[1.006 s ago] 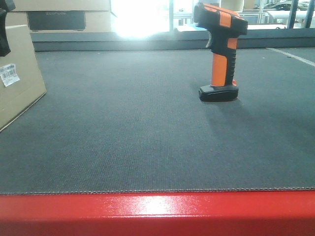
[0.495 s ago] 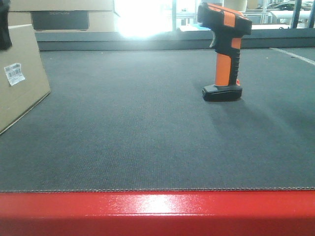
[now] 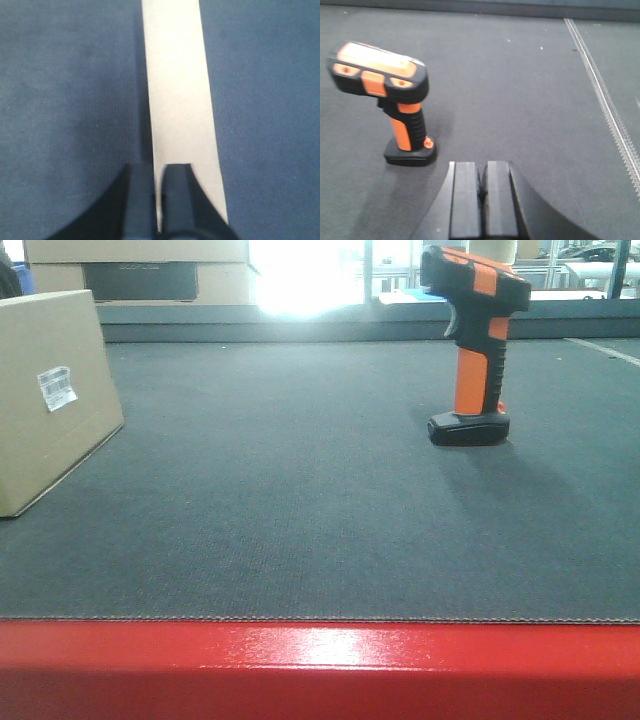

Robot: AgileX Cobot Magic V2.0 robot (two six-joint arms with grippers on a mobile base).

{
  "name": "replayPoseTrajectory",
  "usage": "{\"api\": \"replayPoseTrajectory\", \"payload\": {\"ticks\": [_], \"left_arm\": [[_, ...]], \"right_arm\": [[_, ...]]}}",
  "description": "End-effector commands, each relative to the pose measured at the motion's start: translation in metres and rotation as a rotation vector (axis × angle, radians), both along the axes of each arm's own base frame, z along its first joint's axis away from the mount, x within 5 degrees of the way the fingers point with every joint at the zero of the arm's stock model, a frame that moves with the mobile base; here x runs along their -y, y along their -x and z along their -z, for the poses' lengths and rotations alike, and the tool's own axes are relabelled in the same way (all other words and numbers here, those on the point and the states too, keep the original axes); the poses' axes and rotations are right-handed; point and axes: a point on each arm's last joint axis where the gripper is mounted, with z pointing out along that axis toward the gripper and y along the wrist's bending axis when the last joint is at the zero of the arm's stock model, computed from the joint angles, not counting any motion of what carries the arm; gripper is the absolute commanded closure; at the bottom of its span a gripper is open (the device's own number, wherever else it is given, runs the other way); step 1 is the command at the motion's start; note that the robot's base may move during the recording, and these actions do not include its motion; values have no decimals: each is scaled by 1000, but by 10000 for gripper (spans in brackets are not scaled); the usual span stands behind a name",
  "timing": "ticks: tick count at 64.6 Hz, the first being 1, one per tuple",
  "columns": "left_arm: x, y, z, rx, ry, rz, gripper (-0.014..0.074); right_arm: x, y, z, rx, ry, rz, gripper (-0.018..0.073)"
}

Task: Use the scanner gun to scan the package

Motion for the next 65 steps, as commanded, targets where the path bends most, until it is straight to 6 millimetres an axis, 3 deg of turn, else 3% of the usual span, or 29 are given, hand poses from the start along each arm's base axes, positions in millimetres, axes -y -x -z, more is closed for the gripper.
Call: {"api": "replayPoseTrajectory", "payload": {"ticks": [1,13,31,55,65], "left_arm": [[10,10,-2,90,2,42,707],[27,33,10,272,-28,122,707],[20,93,43,517,27,73,707],[15,188,79,921,63,74,707],[14,209,95,977,65,75,707]], "right_arm": [[0,10,2,8,16,2,720],[-1,34,21,18,17,3,720],[-4,72,39,89,22,4,720],[-6,106,35,233,32,3,720],[-7,108,35,241,32,3,720]]}}
